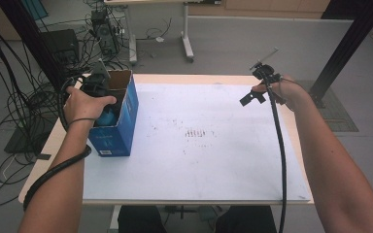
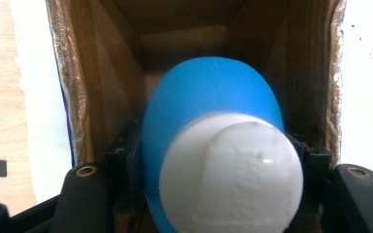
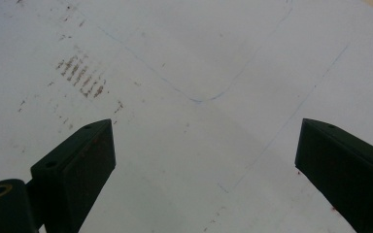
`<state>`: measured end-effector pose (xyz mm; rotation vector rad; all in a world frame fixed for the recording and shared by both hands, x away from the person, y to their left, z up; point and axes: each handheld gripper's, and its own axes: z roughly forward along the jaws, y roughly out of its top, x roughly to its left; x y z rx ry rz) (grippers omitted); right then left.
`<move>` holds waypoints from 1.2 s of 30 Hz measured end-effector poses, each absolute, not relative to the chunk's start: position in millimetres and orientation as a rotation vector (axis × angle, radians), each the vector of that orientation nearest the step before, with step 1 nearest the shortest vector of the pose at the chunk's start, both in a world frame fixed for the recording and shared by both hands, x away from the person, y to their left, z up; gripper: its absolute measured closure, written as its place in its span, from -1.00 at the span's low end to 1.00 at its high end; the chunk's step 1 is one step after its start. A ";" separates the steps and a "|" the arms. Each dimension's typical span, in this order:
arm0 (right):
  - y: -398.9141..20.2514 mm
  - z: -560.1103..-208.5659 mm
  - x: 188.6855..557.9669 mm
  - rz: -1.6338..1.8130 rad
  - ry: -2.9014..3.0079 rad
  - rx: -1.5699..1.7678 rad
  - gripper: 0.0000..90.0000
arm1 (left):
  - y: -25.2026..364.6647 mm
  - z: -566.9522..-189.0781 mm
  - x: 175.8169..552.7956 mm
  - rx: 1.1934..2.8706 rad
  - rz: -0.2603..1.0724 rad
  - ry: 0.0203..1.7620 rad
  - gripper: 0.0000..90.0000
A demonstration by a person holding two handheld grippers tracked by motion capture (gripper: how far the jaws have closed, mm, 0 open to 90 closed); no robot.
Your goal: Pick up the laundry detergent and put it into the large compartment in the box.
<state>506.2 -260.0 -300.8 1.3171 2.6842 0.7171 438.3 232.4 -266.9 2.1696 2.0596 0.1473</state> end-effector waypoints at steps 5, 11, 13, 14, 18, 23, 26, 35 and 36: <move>-260.7 -300.4 506.1 0.719 2.683 1.319 -0.84 | 231.9 -267.0 438.4 2.171 0.150 2.061 -0.16; -261.6 -299.6 505.6 0.717 2.681 1.319 -0.84 | 231.4 -267.1 438.4 2.169 0.152 2.062 -0.16; -261.8 -299.5 505.7 0.718 2.679 1.320 -0.84 | 231.7 -267.0 438.4 2.169 0.151 2.063 -0.16; -261.8 -299.6 505.6 0.718 2.680 1.320 -0.84 | 231.7 -267.0 438.4 2.169 0.151 2.063 -0.16; -261.7 -299.9 505.8 0.716 2.680 1.319 -0.84 | 232.5 -267.0 438.1 2.161 0.150 2.067 -0.16; -260.8 -299.3 505.8 0.720 2.681 1.312 -0.84 | 233.3 -267.1 438.0 2.156 0.146 2.067 -0.16; -260.9 -299.4 505.7 0.723 2.682 1.315 -0.84 | 233.5 -267.0 438.0 2.156 0.145 2.068 -0.16; -262.9 -300.6 506.1 0.737 2.684 1.323 -0.84 | 233.5 -267.3 438.4 2.150 0.148 2.073 -0.16; -263.3 -300.7 506.1 0.743 2.682 1.325 -0.84 | 233.3 -267.3 438.4 2.152 0.147 2.073 -0.16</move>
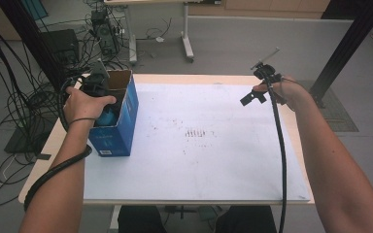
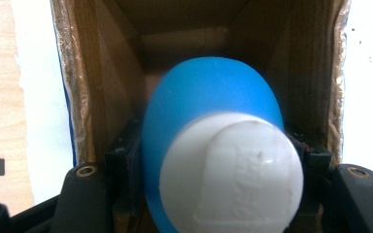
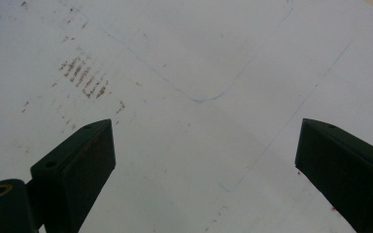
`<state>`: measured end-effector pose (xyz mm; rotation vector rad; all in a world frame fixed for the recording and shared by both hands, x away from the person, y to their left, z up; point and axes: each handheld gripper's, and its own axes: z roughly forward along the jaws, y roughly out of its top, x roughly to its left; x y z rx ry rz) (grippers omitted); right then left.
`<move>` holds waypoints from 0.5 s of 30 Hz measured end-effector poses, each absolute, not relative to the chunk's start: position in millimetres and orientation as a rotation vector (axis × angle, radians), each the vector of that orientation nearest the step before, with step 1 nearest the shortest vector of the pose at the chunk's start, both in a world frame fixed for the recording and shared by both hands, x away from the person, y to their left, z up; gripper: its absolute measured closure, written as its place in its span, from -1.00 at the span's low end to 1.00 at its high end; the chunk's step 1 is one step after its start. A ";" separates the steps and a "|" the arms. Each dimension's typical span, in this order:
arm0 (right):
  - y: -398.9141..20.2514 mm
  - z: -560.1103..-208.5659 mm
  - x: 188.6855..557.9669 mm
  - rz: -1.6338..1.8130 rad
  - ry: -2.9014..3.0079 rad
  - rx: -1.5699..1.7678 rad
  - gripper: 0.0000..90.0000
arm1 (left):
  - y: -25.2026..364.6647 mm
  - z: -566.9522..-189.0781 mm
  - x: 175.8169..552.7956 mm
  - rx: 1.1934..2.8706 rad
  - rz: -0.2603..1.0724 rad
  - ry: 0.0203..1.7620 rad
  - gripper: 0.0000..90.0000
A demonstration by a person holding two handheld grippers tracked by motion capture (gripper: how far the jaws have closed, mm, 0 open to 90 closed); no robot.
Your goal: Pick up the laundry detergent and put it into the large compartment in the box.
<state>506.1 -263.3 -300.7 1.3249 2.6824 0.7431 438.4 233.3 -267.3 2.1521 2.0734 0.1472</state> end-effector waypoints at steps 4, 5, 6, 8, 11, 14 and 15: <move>-263.8 -300.2 506.2 0.742 2.681 1.324 -0.84 | 233.5 -267.2 438.5 2.151 0.147 2.074 -0.16; -263.9 -300.3 506.2 0.741 2.682 1.325 -0.84 | 233.4 -267.3 438.5 2.150 0.148 2.073 -0.16; -264.0 -300.5 506.3 0.744 2.683 1.321 -0.84 | 232.9 -267.4 438.4 2.151 0.148 2.074 -0.16; -263.7 -300.6 506.2 0.742 2.683 1.324 -0.84 | 232.6 -267.5 438.2 2.149 0.151 2.074 -0.16; -263.3 -300.2 506.1 0.737 2.684 1.322 -0.84 | 232.1 -267.5 438.2 2.151 0.152 2.074 -0.16; -262.7 -299.4 505.7 0.740 2.684 1.317 -0.84 | 232.2 -267.6 438.2 2.150 0.154 2.074 -0.16; -262.6 -299.2 505.7 0.740 2.684 1.315 -0.84 | 232.1 -267.6 438.3 2.153 0.153 2.074 -0.16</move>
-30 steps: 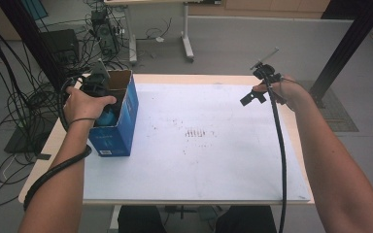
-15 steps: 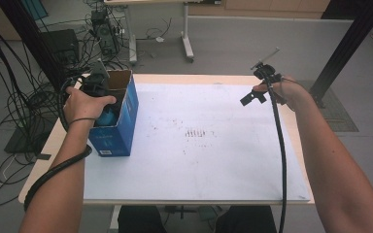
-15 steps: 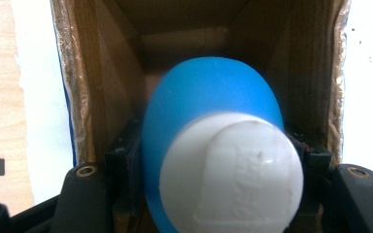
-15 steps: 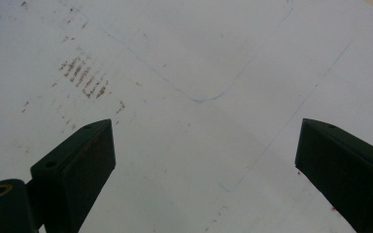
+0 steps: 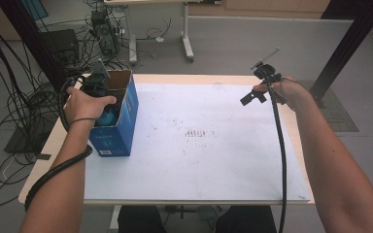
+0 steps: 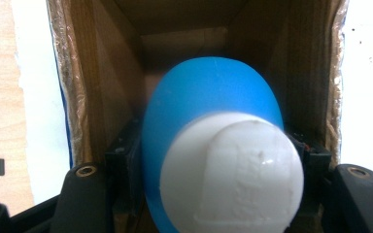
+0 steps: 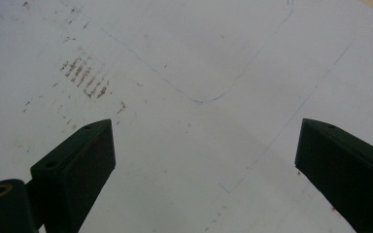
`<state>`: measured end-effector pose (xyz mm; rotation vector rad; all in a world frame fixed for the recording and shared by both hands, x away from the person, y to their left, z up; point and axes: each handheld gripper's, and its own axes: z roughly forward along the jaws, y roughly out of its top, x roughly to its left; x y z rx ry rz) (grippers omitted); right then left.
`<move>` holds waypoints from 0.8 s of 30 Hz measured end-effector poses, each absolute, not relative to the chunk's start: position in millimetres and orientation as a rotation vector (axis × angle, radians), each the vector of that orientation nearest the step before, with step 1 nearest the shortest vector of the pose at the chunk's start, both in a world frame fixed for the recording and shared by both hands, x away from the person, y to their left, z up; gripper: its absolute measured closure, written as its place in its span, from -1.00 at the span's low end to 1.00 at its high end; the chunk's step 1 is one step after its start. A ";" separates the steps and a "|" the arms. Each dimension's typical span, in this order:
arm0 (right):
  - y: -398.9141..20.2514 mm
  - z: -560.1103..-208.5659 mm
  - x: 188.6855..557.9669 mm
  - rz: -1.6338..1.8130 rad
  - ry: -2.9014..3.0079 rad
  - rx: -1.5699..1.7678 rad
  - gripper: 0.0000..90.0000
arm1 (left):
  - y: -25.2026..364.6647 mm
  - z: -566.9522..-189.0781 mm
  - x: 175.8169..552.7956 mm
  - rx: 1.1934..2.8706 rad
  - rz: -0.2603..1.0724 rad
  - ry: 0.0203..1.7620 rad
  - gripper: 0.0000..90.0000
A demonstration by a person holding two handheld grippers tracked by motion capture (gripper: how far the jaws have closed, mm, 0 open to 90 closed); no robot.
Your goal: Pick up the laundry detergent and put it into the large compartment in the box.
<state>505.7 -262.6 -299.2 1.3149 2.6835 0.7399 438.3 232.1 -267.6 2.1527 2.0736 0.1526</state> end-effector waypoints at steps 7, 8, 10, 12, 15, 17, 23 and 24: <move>-262.7 -299.7 505.9 0.740 2.685 1.318 -0.84 | 231.7 -267.5 438.8 2.151 0.153 2.076 -0.16; -262.6 -299.9 505.9 0.741 2.687 1.317 -0.84 | 231.7 -267.5 438.8 2.151 0.152 2.077 -0.16; -262.6 -299.7 506.0 0.739 2.685 1.319 -0.84 | 231.8 -267.6 438.6 2.147 0.154 2.078 -0.16; -262.5 -299.6 505.9 0.738 2.685 1.318 -0.84 | 232.2 -267.5 438.4 2.143 0.154 2.081 -0.16; -262.4 -299.5 505.9 0.740 2.686 1.315 -0.84 | 233.1 -267.5 438.1 2.141 0.149 2.080 -0.16; -262.8 -299.8 505.9 0.740 2.685 1.319 -0.84 | 233.5 -267.3 437.9 2.139 0.149 2.082 -0.16; -262.8 -299.2 505.7 0.737 2.685 1.316 -0.84 | 233.6 -267.4 438.1 2.135 0.149 2.085 -0.16; -262.8 -299.1 505.7 0.740 2.684 1.316 -0.84 | 233.4 -267.3 438.1 2.136 0.149 2.086 -0.16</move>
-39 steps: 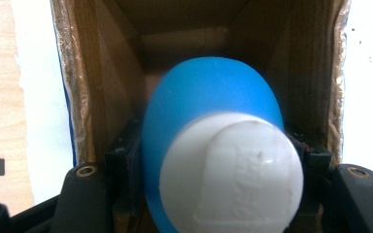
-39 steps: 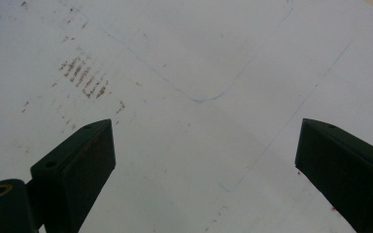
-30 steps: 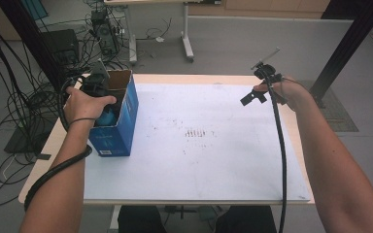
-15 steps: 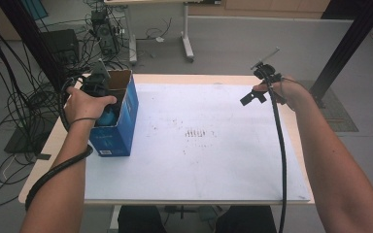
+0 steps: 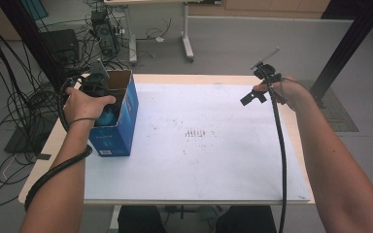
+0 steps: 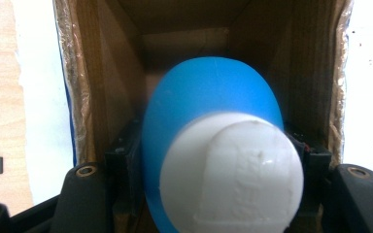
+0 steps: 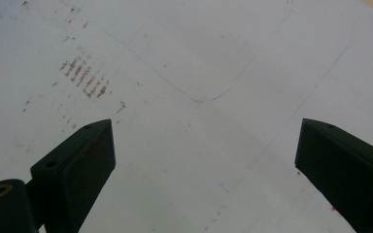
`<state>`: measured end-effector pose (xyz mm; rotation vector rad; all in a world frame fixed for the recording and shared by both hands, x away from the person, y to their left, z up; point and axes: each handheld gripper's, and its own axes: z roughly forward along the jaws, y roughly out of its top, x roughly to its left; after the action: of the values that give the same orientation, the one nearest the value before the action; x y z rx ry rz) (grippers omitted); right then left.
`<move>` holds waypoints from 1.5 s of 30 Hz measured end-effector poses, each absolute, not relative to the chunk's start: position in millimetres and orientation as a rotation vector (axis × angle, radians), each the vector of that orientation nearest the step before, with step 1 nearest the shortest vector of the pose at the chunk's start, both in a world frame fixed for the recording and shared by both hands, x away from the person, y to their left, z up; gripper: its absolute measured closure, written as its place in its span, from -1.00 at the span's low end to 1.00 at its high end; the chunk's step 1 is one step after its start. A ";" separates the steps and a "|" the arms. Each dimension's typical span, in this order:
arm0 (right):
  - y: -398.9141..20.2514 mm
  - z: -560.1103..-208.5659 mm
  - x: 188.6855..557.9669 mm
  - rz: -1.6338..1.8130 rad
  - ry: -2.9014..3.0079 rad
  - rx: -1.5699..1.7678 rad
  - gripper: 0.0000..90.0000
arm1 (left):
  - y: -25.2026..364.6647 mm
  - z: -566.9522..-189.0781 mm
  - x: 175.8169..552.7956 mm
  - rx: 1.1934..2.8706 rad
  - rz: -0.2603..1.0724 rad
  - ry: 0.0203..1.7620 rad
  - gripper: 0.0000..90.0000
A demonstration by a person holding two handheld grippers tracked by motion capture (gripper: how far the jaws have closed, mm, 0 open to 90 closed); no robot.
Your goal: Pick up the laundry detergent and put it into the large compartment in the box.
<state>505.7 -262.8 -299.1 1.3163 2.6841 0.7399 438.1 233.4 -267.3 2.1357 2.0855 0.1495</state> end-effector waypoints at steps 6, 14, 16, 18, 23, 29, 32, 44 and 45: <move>-263.0 -299.6 505.6 0.742 2.685 1.320 -0.84 | 232.3 -267.6 438.1 2.138 0.154 2.085 -0.16; -261.9 -300.0 505.9 0.738 2.688 1.319 -0.84 | 233.3 -267.6 438.3 2.129 0.152 2.090 -0.16; -261.9 -300.0 506.0 0.738 2.689 1.317 -0.84 | 233.4 -267.8 438.5 2.129 0.152 2.089 -0.16; -262.1 -300.1 506.1 0.739 2.688 1.317 -0.84 | 233.4 -267.7 438.7 2.129 0.152 2.089 -0.16; -262.4 -300.5 506.0 0.743 2.689 1.320 -0.84 | 233.6 -268.2 438.8 2.125 0.157 2.089 -0.17; -262.9 -300.5 506.0 0.743 2.688 1.319 -0.84 | 233.2 -268.3 438.4 2.125 0.155 2.089 -0.17; -262.6 -300.3 505.9 0.742 2.689 1.320 -0.84 | 232.3 -268.3 438.6 2.130 0.154 2.089 -0.17; -264.7 -298.8 505.0 0.744 2.684 1.319 -0.84 | 231.3 -264.2 437.2 2.120 0.159 2.092 -0.20; -264.7 -298.7 505.0 0.746 2.686 1.318 -0.84 | 230.6 -262.8 437.0 2.120 0.164 2.090 -0.20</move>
<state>505.0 -264.7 -298.7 1.3177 2.6855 0.7457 437.0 230.6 -262.8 2.1195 2.0905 0.1639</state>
